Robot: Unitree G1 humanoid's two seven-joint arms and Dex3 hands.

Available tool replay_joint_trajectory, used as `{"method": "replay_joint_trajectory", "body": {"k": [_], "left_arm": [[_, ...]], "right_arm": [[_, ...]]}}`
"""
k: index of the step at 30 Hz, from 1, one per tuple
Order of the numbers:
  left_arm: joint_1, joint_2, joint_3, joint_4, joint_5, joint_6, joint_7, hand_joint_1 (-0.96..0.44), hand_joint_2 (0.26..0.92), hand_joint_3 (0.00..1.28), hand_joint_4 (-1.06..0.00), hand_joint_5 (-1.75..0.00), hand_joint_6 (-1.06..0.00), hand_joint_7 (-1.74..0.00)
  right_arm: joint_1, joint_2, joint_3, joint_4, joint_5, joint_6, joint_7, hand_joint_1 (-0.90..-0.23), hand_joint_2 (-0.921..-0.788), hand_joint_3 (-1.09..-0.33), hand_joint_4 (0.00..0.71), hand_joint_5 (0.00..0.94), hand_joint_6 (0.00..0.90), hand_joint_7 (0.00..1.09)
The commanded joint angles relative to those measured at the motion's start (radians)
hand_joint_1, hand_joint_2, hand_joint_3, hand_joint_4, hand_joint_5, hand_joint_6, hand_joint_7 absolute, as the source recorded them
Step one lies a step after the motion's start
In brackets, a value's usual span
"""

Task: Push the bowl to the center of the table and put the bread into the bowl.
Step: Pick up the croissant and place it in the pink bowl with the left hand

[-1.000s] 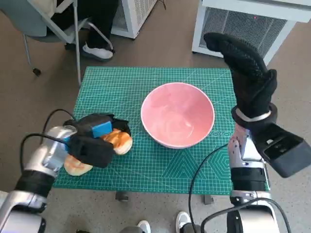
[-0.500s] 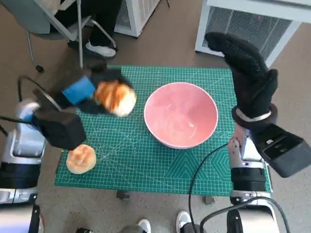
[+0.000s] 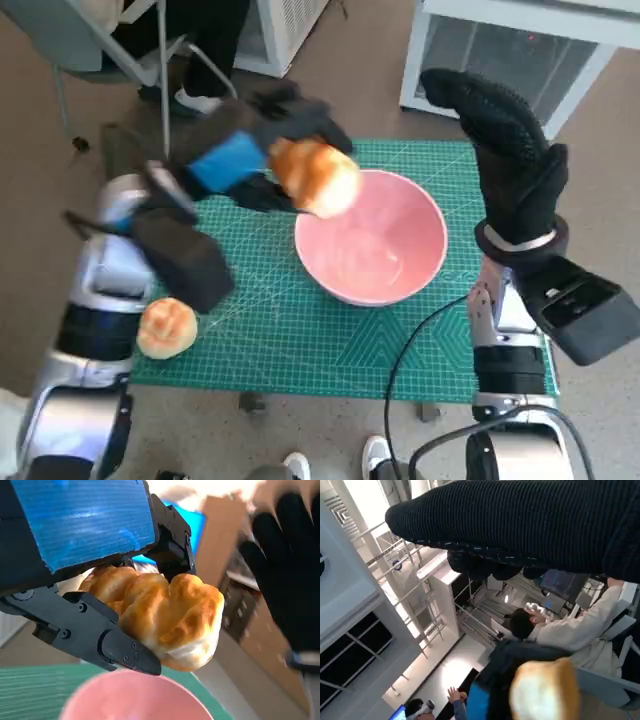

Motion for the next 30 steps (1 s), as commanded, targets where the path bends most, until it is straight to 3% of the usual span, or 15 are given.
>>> {"method": "replay_joint_trajectory", "body": {"k": [1, 7, 9, 11, 12, 13, 14, 15, 17, 18, 22, 27, 30], "left_arm": [[-0.054, -0.043, -0.046, 0.097, 0.050, -0.007, 0.020, 0.00, 0.920, 0.10, -0.60, -1.22, -0.65, -1.19], [-0.079, -0.092, -0.085, 0.208, 0.082, 0.019, 0.018, 0.00, 0.920, 0.11, -0.60, -1.21, -0.61, -1.23], [-0.085, -0.106, -0.095, 0.236, 0.083, 0.043, -0.005, 0.00, 0.921, 0.15, -0.57, -1.24, -0.55, -1.30], [-0.091, -0.114, -0.107, 0.254, 0.084, 0.072, -0.034, 0.00, 0.921, 0.22, -0.47, -1.31, -0.49, -1.38], [-0.093, -0.116, -0.113, 0.259, 0.085, 0.085, -0.048, -0.12, 0.921, 0.27, -0.41, -1.01, -0.44, -1.44], [-0.093, -0.116, -0.124, 0.261, 0.088, 0.108, -0.078, -0.17, 0.921, 0.29, -0.42, -0.86, -0.43, -1.47], [-0.093, -0.116, -0.132, 0.262, 0.090, 0.124, -0.099, -0.14, 0.912, 0.25, -0.36, -0.56, -0.34, -1.13], [-0.095, -0.115, -0.141, 0.262, 0.089, 0.146, -0.132, -0.13, 0.914, 0.23, -0.34, -0.45, -0.33, -0.97], [-0.098, -0.110, -0.151, 0.256, 0.085, 0.181, -0.186, -0.12, 0.916, 0.14, -0.24, -0.18, -0.31, -0.47], [-0.099, -0.107, -0.154, 0.250, 0.082, 0.195, -0.208, -0.14, 0.910, 0.10, -0.19, -0.12, -0.29, -0.32], [-0.097, -0.088, -0.156, 0.214, 0.079, 0.230, -0.268, -0.19, 0.888, 0.04, -0.09, -0.02, -0.25, -0.11], [-0.037, -0.053, -0.131, 0.112, 0.083, 0.232, -0.239, -0.26, 0.876, 0.02, -0.04, 0.00, -0.24, -0.05], [0.013, -0.016, -0.102, 0.029, 0.068, 0.220, -0.221, -0.28, 0.875, 0.01, -0.07, -0.02, -0.26, -0.05]], "right_arm": [[0.015, -0.016, 0.005, -0.004, -0.007, 0.010, 0.008, -0.549, -0.921, -0.796, 0.235, 0.012, -0.001, 0.61], [0.026, -0.023, 0.006, -0.025, -0.006, 0.012, 0.005, -0.540, -0.921, -0.809, 0.233, 0.011, -0.001, 0.61], [0.030, -0.024, 0.007, -0.034, -0.004, 0.014, 0.004, -0.540, -0.921, -0.816, 0.233, 0.012, -0.001, 0.60], [0.033, -0.025, 0.008, -0.039, -0.004, 0.015, 0.003, -0.544, -0.921, -0.817, 0.233, 0.012, -0.001, 0.60], [0.034, -0.025, 0.008, -0.041, -0.005, 0.016, 0.002, -0.545, -0.921, -0.817, 0.233, 0.013, -0.001, 0.60], [0.036, -0.026, 0.009, -0.045, -0.007, 0.017, 0.000, -0.546, -0.921, -0.817, 0.233, 0.013, -0.001, 0.60], [0.037, -0.027, 0.009, -0.049, -0.008, 0.019, -0.002, -0.548, -0.921, -0.817, 0.233, 0.013, -0.001, 0.60], [0.039, -0.028, 0.010, -0.054, -0.009, 0.021, -0.004, -0.548, -0.921, -0.817, 0.233, 0.013, -0.001, 0.60], [0.043, -0.028, 0.010, -0.063, -0.010, 0.025, -0.006, -0.550, -0.921, -0.818, 0.233, 0.013, -0.001, 0.60], [0.044, -0.028, 0.010, -0.067, -0.010, 0.027, -0.008, -0.549, -0.921, -0.819, 0.232, 0.013, -0.001, 0.60], [0.050, -0.027, 0.010, -0.078, -0.014, 0.028, -0.014, -0.547, -0.921, -0.821, 0.231, 0.013, -0.001, 0.60], [0.051, -0.025, 0.012, -0.077, -0.014, 0.024, -0.015, -0.546, -0.921, -0.818, 0.232, 0.014, -0.001, 0.60], [0.051, -0.024, 0.012, -0.076, -0.014, 0.022, -0.016, -0.545, -0.921, -0.817, 0.232, 0.014, -0.001, 0.60]]}}
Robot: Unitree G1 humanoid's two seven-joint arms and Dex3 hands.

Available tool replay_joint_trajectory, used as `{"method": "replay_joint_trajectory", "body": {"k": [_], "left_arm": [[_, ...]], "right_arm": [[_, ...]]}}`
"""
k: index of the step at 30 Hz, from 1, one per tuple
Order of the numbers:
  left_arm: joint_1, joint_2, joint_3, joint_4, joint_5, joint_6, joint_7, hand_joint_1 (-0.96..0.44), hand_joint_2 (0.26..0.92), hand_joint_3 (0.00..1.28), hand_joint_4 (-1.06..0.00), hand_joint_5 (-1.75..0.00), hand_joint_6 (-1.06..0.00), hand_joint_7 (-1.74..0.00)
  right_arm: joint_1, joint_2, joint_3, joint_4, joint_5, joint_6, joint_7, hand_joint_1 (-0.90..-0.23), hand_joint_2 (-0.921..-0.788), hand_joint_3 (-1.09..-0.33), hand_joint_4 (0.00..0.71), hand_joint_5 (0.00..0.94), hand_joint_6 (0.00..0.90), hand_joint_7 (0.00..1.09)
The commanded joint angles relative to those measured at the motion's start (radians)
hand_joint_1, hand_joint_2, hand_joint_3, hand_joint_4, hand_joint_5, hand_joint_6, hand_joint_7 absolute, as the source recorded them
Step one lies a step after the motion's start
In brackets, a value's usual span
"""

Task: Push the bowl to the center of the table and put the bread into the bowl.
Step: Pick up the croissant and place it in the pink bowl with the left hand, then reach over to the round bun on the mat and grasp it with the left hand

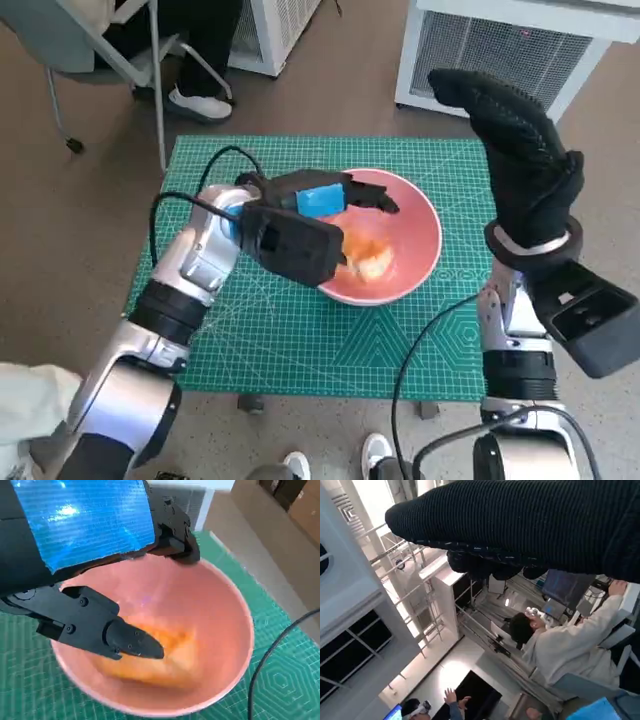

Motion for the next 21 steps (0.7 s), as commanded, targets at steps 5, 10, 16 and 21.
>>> {"method": "replay_joint_trajectory", "body": {"k": [5, 10, 16, 21], "left_arm": [[0.143, 0.116, 0.095, -0.238, -0.058, -0.019, 0.012, -0.29, 0.880, 0.01, -0.16, -0.03, -0.31, -0.06], [0.262, 0.210, 0.189, -0.383, -0.138, -0.057, -0.003, -0.32, 0.887, 0.01, -0.19, -0.02, -0.34, -0.07], [0.416, 0.314, 0.314, -0.524, -0.229, -0.089, -0.009, -0.34, 0.895, 0.01, -0.22, -0.02, -0.37, -0.09], [0.536, 0.392, 0.412, -0.601, -0.275, -0.115, -0.008, -0.34, 0.897, 0.01, -0.23, -0.02, -0.38, -0.10]], "right_arm": [[0.026, 0.001, 0.006, -0.009, -0.011, 0.009, -0.010, -0.543, -0.921, -0.818, 0.232, 0.015, -0.001, 0.60], [0.031, 0.005, 0.011, -0.022, -0.008, 0.016, -0.014, -0.544, -0.921, -0.821, 0.230, 0.015, -0.001, 0.60], [0.039, 0.005, 0.014, -0.034, -0.005, 0.025, -0.016, -0.541, -0.921, -0.820, 0.229, 0.016, -0.001, 0.60], [0.044, 0.006, 0.017, -0.048, -0.003, 0.035, -0.019, -0.541, -0.921, -0.820, 0.229, 0.016, -0.001, 0.60]]}}
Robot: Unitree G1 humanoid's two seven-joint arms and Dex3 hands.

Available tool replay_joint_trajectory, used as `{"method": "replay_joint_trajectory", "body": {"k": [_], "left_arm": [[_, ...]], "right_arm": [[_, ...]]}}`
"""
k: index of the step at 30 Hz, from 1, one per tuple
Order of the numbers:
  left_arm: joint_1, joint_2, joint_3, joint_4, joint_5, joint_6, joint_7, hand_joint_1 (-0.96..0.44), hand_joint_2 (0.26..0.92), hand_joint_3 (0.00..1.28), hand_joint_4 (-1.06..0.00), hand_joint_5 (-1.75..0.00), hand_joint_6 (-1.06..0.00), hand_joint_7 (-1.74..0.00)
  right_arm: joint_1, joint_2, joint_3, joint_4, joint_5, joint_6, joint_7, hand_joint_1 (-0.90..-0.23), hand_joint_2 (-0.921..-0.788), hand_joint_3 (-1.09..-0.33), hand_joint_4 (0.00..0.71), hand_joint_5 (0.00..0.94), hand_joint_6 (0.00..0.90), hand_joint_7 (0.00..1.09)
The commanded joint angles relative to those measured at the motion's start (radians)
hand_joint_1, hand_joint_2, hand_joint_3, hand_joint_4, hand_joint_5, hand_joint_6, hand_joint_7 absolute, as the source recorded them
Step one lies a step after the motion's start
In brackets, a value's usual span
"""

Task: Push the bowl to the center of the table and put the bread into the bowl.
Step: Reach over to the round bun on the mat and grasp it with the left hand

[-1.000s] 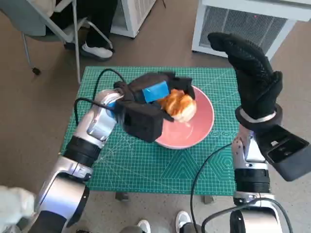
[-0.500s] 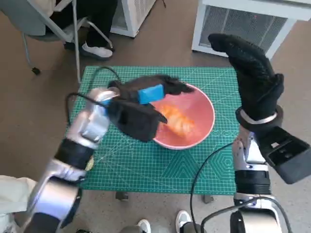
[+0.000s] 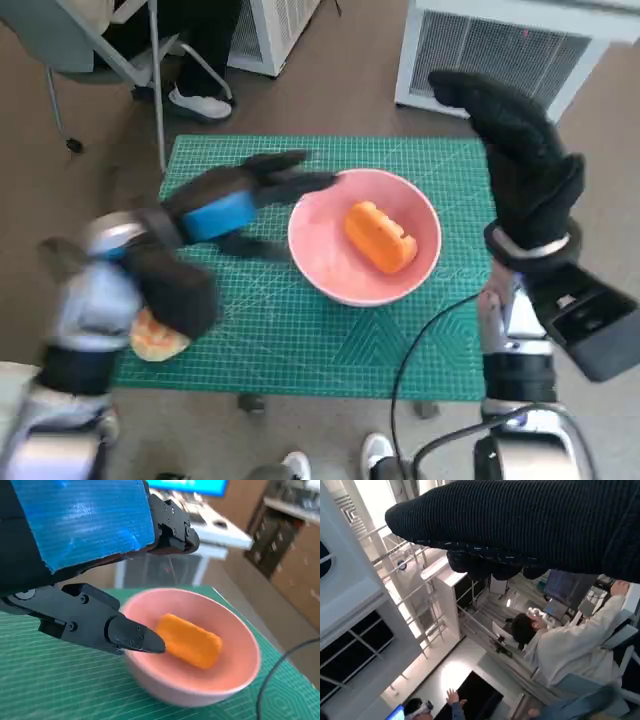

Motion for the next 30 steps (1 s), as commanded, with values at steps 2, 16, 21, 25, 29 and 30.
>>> {"method": "replay_joint_trajectory", "body": {"k": [2, 16, 21, 25, 29, 30], "left_arm": [[0.148, 0.101, 0.125, -0.095, -0.062, -0.040, -0.007, -0.34, 0.897, 0.00, -0.24, -0.02, -0.38, -0.10], [0.459, 0.196, 0.288, -0.242, -0.036, -0.008, 0.010, -0.33, 0.891, 0.00, -0.26, -0.01, -0.40, -0.09], [0.526, 0.191, 0.289, -0.252, -0.014, -0.001, 0.015, -0.32, 0.886, 0.00, -0.26, -0.01, -0.40, -0.08], [0.552, 0.188, 0.272, -0.228, 0.003, -0.007, 0.018, -0.31, 0.886, 0.00, -0.26, 0.00, -0.40, -0.07], [0.560, 0.191, 0.249, -0.203, 0.019, 0.006, 0.014, -0.32, 0.890, 0.00, -0.25, 0.00, -0.39, -0.07], [0.561, 0.192, 0.243, -0.198, 0.023, 0.012, 0.012, -0.33, 0.892, 0.00, -0.25, 0.00, -0.39, -0.06]], "right_arm": [[0.029, 0.006, 0.006, -0.016, -0.004, 0.023, -0.007, -0.548, -0.921, -0.821, 0.227, 0.016, -0.001, 0.60], [0.014, 0.012, 0.007, 0.018, 0.015, 0.027, 0.013, -0.568, -0.921, -0.806, 0.228, 0.020, -0.001, 0.61], [0.002, 0.015, 0.007, 0.044, 0.020, 0.022, 0.025, -0.566, -0.921, -0.796, 0.231, 0.023, -0.001, 0.61], [-0.003, 0.017, 0.007, 0.054, 0.023, 0.019, 0.033, -0.557, -0.921, -0.793, 0.232, 0.024, -0.001, 0.61], [-0.005, 0.017, 0.005, 0.062, 0.027, 0.017, 0.042, -0.554, -0.921, -0.791, 0.234, 0.026, -0.001, 0.61], [-0.006, 0.017, 0.005, 0.063, 0.027, 0.017, 0.043, -0.554, -0.921, -0.791, 0.235, 0.026, -0.001, 0.61]]}}
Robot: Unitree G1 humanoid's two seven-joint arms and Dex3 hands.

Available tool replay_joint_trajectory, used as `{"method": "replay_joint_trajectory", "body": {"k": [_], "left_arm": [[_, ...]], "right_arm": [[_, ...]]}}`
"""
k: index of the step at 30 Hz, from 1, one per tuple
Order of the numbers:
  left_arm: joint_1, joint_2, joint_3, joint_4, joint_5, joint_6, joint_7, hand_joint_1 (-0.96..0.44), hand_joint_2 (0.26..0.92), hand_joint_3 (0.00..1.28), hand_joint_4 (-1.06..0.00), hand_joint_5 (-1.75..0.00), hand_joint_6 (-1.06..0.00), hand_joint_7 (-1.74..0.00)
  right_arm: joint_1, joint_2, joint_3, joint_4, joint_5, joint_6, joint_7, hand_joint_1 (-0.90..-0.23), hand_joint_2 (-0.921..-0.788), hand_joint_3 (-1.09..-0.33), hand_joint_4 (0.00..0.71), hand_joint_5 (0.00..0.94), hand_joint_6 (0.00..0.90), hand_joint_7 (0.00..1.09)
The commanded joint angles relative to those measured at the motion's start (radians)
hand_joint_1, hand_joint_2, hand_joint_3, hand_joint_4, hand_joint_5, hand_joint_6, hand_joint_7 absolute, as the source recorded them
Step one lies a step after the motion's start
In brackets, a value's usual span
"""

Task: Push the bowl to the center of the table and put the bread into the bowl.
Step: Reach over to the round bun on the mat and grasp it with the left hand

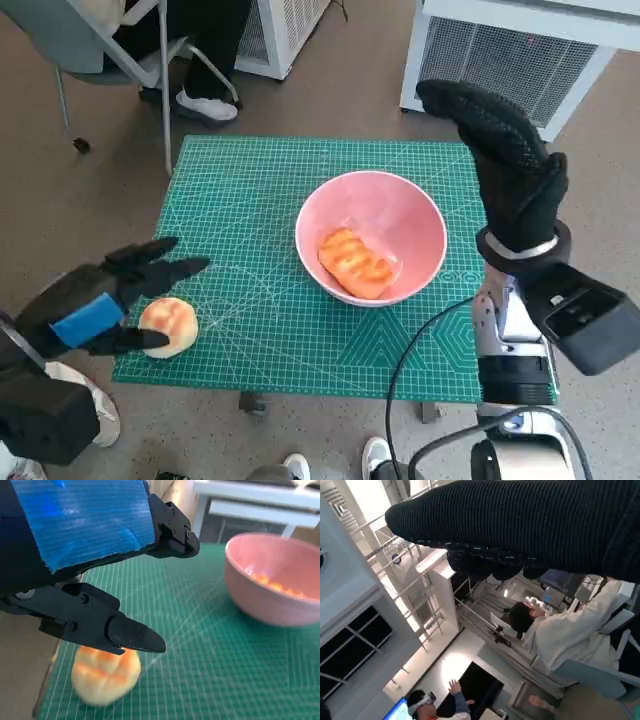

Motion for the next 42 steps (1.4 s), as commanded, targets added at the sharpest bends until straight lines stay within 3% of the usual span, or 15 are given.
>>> {"method": "replay_joint_trajectory", "body": {"k": [1, 8, 15, 19, 22, 26, 27, 28, 31, 36, 42], "left_arm": [[0.009, 0.011, -0.031, 0.026, 0.026, 0.029, -0.002, -0.33, 0.892, 0.00, -0.25, 0.00, -0.39, -0.06], [-0.005, 0.029, -0.087, 0.046, 0.055, 0.149, -0.049, -0.32, 0.888, 0.00, -0.23, 0.00, -0.38, -0.05], [-0.047, 0.043, -0.182, 0.047, 0.132, 0.349, -0.116, -0.30, 0.859, 0.00, -0.23, 0.00, -0.39, -0.05], [-0.069, 0.044, -0.227, 0.046, 0.172, 0.439, -0.139, -0.26, 0.847, 0.00, -0.31, -0.04, -0.43, -0.08], [-0.082, 0.038, -0.248, 0.056, 0.184, 0.476, -0.140, -0.19, 0.846, 0.00, -0.44, -0.09, -0.51, -0.13], [-0.084, 0.023, -0.257, 0.093, 0.189, 0.448, -0.097, -0.11, 0.865, 0.00, -0.62, -0.11, -0.52, -0.44], [-0.084, 0.021, -0.258, 0.106, 0.190, 0.427, -0.079, -0.09, 0.875, 0.01, -0.67, -0.17, -0.51, -0.60], [-0.084, 0.020, -0.259, 0.117, 0.190, 0.411, -0.067, -0.06, 0.892, 0.06, -0.62, -0.53, -0.52, -0.88], [-0.087, 0.018, -0.260, 0.148, 0.191, 0.356, -0.021, -0.02, 0.911, 0.13, -0.59, -0.97, -0.53, -1.21], [-0.098, 0.020, -0.254, 0.179, 0.180, 0.286, 0.029, 0.00, 0.908, 0.13, -0.64, -1.20, -0.56, -1.21], [-0.122, 0.028, -0.228, 0.172, 0.145, 0.224, 0.045, 0.00, 0.910, 0.13, -0.63, -1.25, -0.57, -1.22]], "right_arm": [[-0.002, 0.007, -0.001, 0.018, 0.015, 0.002, 0.017, -0.555, -0.921, -0.791, 0.235, 0.026, -0.001, 0.61], [-0.001, 0.002, -0.003, 0.016, 0.018, 0.002, 0.026, -0.558, -0.921, -0.795, 0.233, 0.026, -0.001, 0.61], [0.006, -0.001, -0.004, 0.007, 0.018, 0.002, 0.029, -0.558, -0.921, -0.797, 0.231, 0.026, -0.001, 0.59], [0.007, -0.001, -0.004, 0.005, 0.015, 0.000, 0.028, -0.556, -0.921, -0.801, 0.229, 0.026, -0.001, 0.59], [0.007, -0.002, -0.004, 0.002, 0.014, -0.001, 0.027, -0.555, -0.921, -0.803, 0.228, 0.026, -0.001, 0.59], [0.009, -0.002, -0.004, -0.003, 0.014, -0.001, 0.025, -0.555, -0.921, -0.806, 0.227, 0.026, -0.001, 0.59], [0.009, -0.001, -0.004, -0.003, 0.013, -0.001, 0.024, -0.557, -0.921, -0.808, 0.226, 0.025, -0.001, 0.59], [0.008, 0.000, -0.004, -0.003, 0.012, -0.002, 0.024, -0.558, -0.921, -0.810, 0.225, 0.025, -0.001, 0.59], [0.007, 0.000, -0.005, 0.004, 0.008, -0.007, 0.022, -0.564, -0.921, -0.809, 0.224, 0.026, -0.001, 0.58], [0.005, 0.001, -0.004, 0.010, 0.004, -0.015, 0.020, -0.566, -0.921, -0.806, 0.225, 0.028, -0.001, 0.58], [0.003, 0.001, -0.005, 0.015, 0.002, -0.021, 0.019, -0.566, -0.921, -0.801, 0.226, 0.030, -0.001, 0.58]]}}
